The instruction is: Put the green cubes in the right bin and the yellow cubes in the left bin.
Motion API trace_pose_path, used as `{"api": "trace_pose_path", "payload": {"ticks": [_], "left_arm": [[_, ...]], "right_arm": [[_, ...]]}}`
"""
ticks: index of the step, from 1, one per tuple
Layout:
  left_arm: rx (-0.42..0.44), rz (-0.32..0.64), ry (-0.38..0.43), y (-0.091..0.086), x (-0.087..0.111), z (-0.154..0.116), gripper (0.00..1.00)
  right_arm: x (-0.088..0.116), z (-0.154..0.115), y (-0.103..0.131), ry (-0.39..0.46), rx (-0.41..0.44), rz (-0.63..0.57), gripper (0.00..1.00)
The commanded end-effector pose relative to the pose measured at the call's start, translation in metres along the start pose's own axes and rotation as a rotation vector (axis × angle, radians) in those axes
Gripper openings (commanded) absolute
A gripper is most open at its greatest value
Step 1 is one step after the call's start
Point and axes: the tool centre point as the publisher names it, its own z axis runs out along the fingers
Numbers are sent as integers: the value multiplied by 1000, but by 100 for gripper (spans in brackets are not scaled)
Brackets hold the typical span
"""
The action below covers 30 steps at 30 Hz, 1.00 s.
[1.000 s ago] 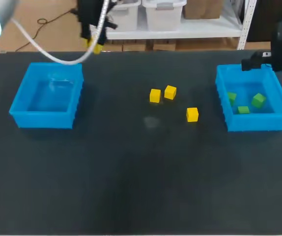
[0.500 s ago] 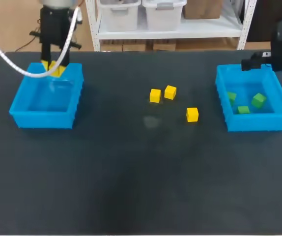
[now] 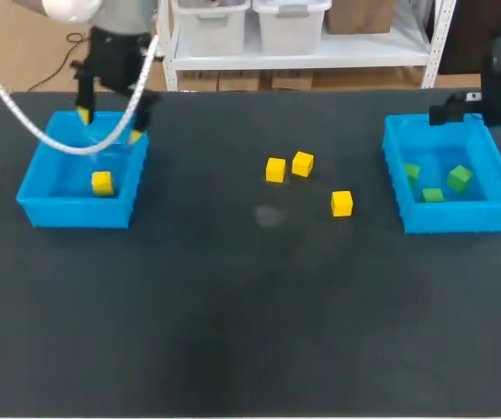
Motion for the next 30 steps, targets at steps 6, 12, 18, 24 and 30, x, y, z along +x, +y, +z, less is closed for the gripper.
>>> {"api": "trace_pose_path", "payload": {"ticks": [6, 12, 18, 24, 30], "left_arm": [[104, 296, -373, -103, -42, -42, 100], [237, 346, -438, -157, -60, -37, 100], [279, 369, -379, -192, -69, -14, 100], [280, 412, -266, -218, -78, 2, 100], [251, 463, -189, -232, -87, 8, 100]], "right_arm": [[1, 1, 0, -7, 2, 0, 100], [1, 1, 0, -7, 2, 0, 100], [1, 1, 0, -7, 2, 0, 100], [1, 1, 0, -7, 2, 0, 100], [1, 1, 0, -7, 2, 0, 100]]}}
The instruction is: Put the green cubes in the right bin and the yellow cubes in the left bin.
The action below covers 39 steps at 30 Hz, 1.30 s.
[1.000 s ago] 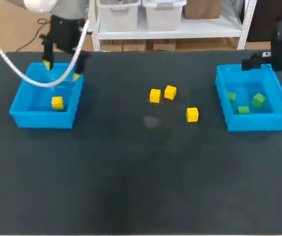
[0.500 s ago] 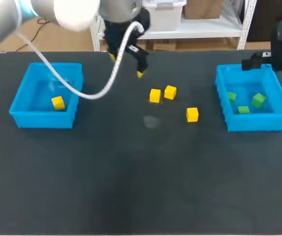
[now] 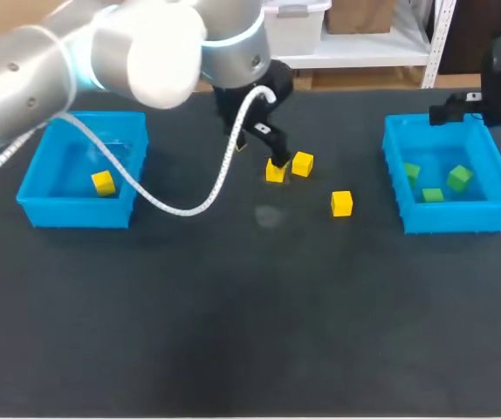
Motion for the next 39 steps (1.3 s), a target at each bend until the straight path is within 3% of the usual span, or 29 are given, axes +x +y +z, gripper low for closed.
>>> {"api": "trace_pose_path", "payload": {"ticks": [1, 23, 24, 25, 26, 33, 39], "left_arm": [[5, 21, 142, 0, -24, 10, 100], [-30, 43, 293, 1, -33, 58, 100], [-33, 44, 302, 3, -32, 61, 58], [-46, 43, 315, 4, -31, 63, 8], [-54, 42, 326, 7, -30, 66, 0], [-77, 11, 337, 16, -24, 74, 0], [-97, -13, 306, 28, -27, 64, 0]], "right_arm": [[1, 1, 0, -6, 2, 0, 100], [1, 1, 0, -6, 2, 0, 100], [1, 1, 0, -6, 2, 0, 100], [1, 1, 0, -6, 2, 0, 100], [1, 1, 0, -6, 2, 0, 100], [1, 1, 0, -6, 2, 0, 100], [1, 1, 0, -6, 2, 0, 100]]}}
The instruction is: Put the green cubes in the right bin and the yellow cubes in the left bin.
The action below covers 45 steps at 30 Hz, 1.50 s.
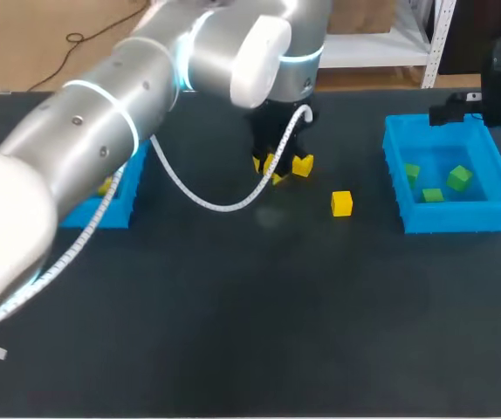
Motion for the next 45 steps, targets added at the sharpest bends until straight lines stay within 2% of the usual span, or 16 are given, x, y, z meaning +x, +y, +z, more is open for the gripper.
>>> {"api": "trace_pose_path", "payload": {"ticks": [1, 9, 14, 19, 23, 29, 35, 40, 44, 45], "left_arm": [[-4, -16, 45, 11, -5, -11, 0], [-26, -63, -31, 39, -1, -43, 0], [-62, -98, -96, 66, 17, -82, 0], [-123, -175, -139, 108, 56, -121, 0], [-164, -250, -132, 139, 97, -135, 0], [-176, -397, -86, 174, 162, -126, 0], [-151, -539, -40, 193, 217, -100, 0], [-137, -626, -22, 202, 245, -83, 0], [-144, -637, -9, 206, 250, -75, 0], [-148, -639, -3, 206, 249, -74, 35]], "right_arm": [[1, 1, 0, -6, 1, 0, 100], [1, 1, 0, -6, 1, 0, 100], [1, 1, 0, -6, 1, 0, 100], [1, 1, 0, -6, 1, 0, 100], [1, 1, 0, -6, 1, 0, 100], [1, 1, 0, -6, 1, 0, 100], [1, 1, 0, -6, 1, 0, 100], [1, 1, 0, -6, 1, 0, 100], [1, 1, 0, -6, 1, 0, 100], [1, 1, 0, -6, 1, 0, 100]]}}
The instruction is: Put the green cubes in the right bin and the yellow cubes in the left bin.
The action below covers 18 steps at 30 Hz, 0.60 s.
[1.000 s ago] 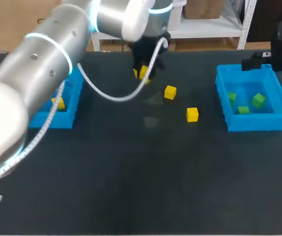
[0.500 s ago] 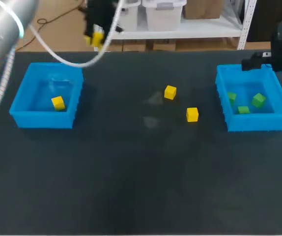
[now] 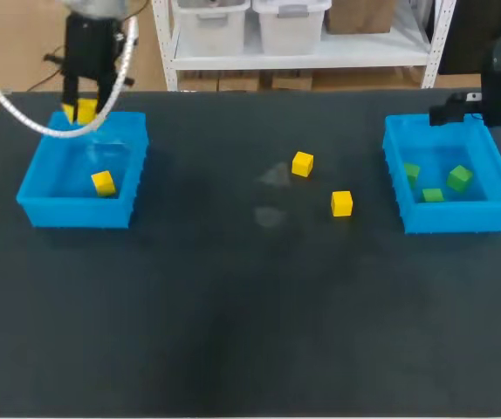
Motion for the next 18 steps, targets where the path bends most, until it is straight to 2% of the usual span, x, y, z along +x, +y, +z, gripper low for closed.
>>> {"api": "trace_pose_path", "payload": {"ticks": [1, 6, 10, 13, 18], "left_arm": [[13, -1, -265, 1, 26, 9, 100], [49, 34, -315, -11, 13, -9, 100], [103, 118, -377, -35, -3, -40, 100], [119, 203, -423, -65, -17, -64, 100], [149, 367, -465, -133, -44, -92, 100]], "right_arm": [[1, 1, 0, -6, 1, 0, 100], [1, 1, 0, -6, 1, 0, 100], [1, 1, 0, -6, 1, 0, 100], [1, 1, 0, -6, 1, 0, 100], [1, 1, 0, -6, 1, 0, 100]]}}
